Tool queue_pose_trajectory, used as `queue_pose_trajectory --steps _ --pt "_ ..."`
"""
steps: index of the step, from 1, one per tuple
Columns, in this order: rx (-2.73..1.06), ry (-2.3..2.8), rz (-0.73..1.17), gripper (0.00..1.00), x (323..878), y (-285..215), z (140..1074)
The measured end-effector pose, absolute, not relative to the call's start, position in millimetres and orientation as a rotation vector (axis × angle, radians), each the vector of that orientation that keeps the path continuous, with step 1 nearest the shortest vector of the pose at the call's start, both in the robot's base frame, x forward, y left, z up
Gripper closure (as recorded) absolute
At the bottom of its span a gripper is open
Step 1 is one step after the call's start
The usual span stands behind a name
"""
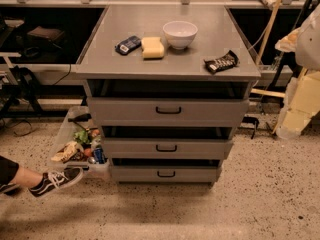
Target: Open bottom drawer
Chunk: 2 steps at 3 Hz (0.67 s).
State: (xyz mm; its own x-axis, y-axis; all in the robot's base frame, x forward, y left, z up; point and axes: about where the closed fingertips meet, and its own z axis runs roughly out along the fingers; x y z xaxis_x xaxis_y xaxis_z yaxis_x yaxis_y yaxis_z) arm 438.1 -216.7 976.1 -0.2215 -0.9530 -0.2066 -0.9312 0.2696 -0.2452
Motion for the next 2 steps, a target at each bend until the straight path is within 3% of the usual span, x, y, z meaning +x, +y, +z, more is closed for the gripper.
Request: queue_pose_trajectory --steps 2 --pt "-1.737 2.219 -0.107 0.00 438 -208 958"
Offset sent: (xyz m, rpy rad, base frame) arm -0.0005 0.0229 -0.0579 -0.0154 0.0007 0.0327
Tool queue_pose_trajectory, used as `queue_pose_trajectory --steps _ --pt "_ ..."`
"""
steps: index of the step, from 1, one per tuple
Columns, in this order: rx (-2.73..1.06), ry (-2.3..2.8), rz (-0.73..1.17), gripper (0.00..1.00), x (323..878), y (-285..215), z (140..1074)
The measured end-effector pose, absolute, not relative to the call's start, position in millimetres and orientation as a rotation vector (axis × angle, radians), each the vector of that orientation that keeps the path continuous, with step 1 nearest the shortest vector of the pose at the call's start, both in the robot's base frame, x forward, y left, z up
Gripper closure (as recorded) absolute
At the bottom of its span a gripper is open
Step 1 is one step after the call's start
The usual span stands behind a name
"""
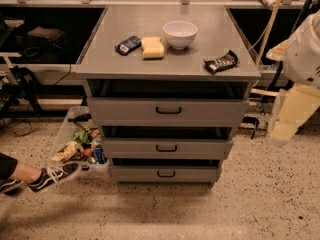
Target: Open bottom drawer
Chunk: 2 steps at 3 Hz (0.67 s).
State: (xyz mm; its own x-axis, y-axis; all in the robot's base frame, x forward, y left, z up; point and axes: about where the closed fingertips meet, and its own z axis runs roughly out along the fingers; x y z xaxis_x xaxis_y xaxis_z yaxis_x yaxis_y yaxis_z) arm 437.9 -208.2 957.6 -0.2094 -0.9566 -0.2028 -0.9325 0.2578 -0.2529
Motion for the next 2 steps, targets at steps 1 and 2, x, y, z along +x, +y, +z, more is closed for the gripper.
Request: queue_pose_trajectory --steps 1,2 --pt "-1.825 2.110 0.006 0.00 432 -166 901" --pt "-1.927 1.988 0.242 0.00 425 -90 808"
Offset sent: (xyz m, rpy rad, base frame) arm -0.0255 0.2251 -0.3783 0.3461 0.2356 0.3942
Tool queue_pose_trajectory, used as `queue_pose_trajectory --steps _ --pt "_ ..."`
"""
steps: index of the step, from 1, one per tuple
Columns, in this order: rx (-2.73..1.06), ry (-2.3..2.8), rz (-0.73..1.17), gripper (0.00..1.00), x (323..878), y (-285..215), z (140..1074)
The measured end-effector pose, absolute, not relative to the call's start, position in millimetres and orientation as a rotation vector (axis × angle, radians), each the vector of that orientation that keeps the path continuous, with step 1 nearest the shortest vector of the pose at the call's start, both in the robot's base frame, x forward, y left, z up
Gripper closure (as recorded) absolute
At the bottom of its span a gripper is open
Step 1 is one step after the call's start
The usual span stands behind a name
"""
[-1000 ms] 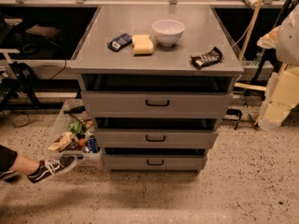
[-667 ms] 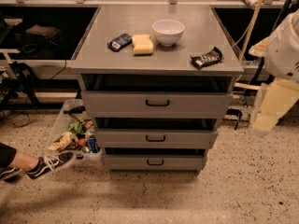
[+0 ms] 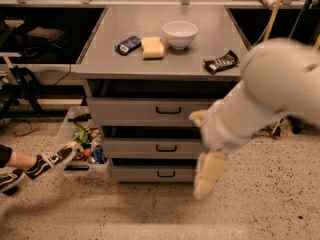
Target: Open bottom drawer
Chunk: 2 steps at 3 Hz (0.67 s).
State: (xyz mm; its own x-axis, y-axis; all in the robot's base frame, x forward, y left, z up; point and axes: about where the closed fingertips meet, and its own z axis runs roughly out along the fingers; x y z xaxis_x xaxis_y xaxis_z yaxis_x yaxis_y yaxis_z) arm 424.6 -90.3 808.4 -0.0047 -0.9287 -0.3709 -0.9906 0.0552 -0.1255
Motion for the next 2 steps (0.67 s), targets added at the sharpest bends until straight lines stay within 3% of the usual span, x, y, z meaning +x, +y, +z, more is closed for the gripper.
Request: queue_pose_trajectory --steps 1,2 --pt "-2.033 1.954 0.475 0.00 409 -24 681" --pt "-2.049 1.996 0.589 0.00 413 20 576"
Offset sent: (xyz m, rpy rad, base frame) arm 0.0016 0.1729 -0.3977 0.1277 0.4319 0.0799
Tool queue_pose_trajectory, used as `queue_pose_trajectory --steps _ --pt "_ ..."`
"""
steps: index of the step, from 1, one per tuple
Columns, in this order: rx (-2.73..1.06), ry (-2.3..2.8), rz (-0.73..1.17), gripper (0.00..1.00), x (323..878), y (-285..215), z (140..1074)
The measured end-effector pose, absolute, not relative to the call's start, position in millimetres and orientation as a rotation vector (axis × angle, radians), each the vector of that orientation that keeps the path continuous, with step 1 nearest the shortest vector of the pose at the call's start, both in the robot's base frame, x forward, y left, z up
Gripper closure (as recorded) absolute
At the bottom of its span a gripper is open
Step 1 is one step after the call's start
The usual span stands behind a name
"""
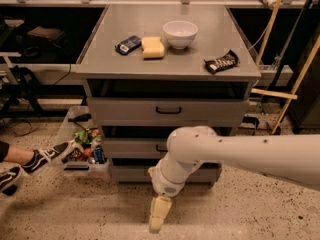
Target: Open bottom drawer
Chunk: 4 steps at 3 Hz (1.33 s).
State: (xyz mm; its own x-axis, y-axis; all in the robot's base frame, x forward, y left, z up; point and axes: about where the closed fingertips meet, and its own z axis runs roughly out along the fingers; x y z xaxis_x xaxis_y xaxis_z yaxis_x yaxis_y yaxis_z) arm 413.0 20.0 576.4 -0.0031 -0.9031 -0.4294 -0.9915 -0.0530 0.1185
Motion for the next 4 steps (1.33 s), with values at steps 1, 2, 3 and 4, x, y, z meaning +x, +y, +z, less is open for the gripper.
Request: queue_pose_trajectory --steps 1,2,3,4 --pt "-2.037 1.997 0.678 0.00 409 40 543" --pt "-2.037 2.000 0.680 0.00 408 39 543" --pt "-2.011 2.053 0.668 0.00 421 32 512" --pt "-1.940 2.175 0.532 0.00 464 14 452"
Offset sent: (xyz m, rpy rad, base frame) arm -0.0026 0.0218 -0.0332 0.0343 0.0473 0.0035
